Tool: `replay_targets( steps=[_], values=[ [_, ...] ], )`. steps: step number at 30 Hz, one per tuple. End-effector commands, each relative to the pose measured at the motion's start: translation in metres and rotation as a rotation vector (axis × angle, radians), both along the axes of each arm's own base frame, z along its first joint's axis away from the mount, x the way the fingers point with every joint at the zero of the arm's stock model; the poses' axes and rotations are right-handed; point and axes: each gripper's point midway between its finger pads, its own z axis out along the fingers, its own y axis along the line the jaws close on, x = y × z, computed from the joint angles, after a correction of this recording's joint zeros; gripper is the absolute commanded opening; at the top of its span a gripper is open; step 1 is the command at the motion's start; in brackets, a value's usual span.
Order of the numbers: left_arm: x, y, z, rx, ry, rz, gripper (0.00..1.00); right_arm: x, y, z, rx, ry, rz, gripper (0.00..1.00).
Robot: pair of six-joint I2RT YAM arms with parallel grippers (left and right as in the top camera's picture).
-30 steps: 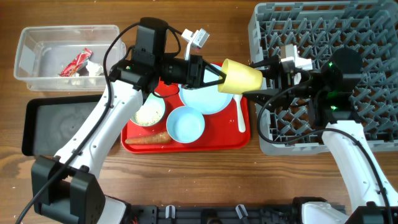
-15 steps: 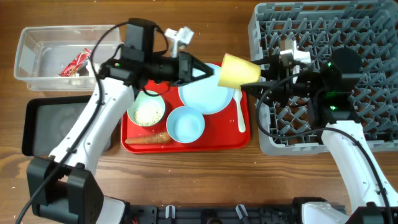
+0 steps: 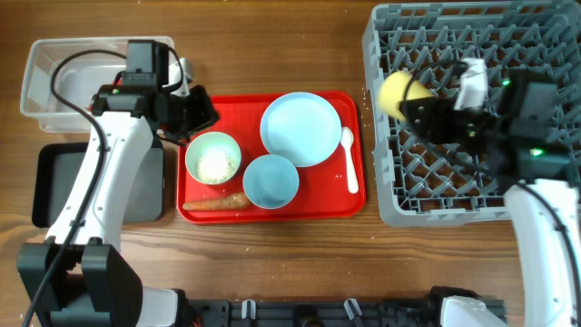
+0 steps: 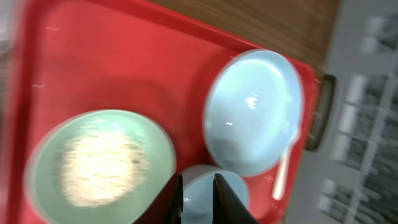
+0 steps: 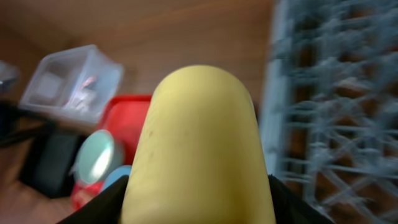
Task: Sort waste into correct bins and load items into the dishwasher rack
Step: 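Lower the yellow cup into the dish rack and open the right gripper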
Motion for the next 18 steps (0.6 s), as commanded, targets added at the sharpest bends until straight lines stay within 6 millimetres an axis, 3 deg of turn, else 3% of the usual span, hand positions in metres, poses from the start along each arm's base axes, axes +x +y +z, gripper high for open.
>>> replay_targets(
  steps=[1,6,10,14,18],
  values=[
    [-0.001,0.033,0.003,0.106,-0.010,0.066,0.16,-0.004,-0.071,0.023,-0.254,0.013,-0.228,0.19],
    [-0.002,0.035,0.002,0.106,-0.003,0.073,0.15,-0.034,-0.157,0.015,-0.402,0.152,-0.521,0.20],
    [-0.002,0.035,0.002,0.106,-0.002,0.073,0.15,-0.060,-0.220,-0.014,-0.411,0.314,-0.707,0.20],
    [-0.003,0.035,0.002,0.107,0.003,0.073,0.15,-0.069,-0.256,-0.047,-0.363,0.433,-0.800,0.20],
    [-0.004,0.035,0.002,0.106,0.006,0.072,0.14,-0.065,-0.274,-0.076,-0.327,0.502,-0.835,0.21]
  ],
)
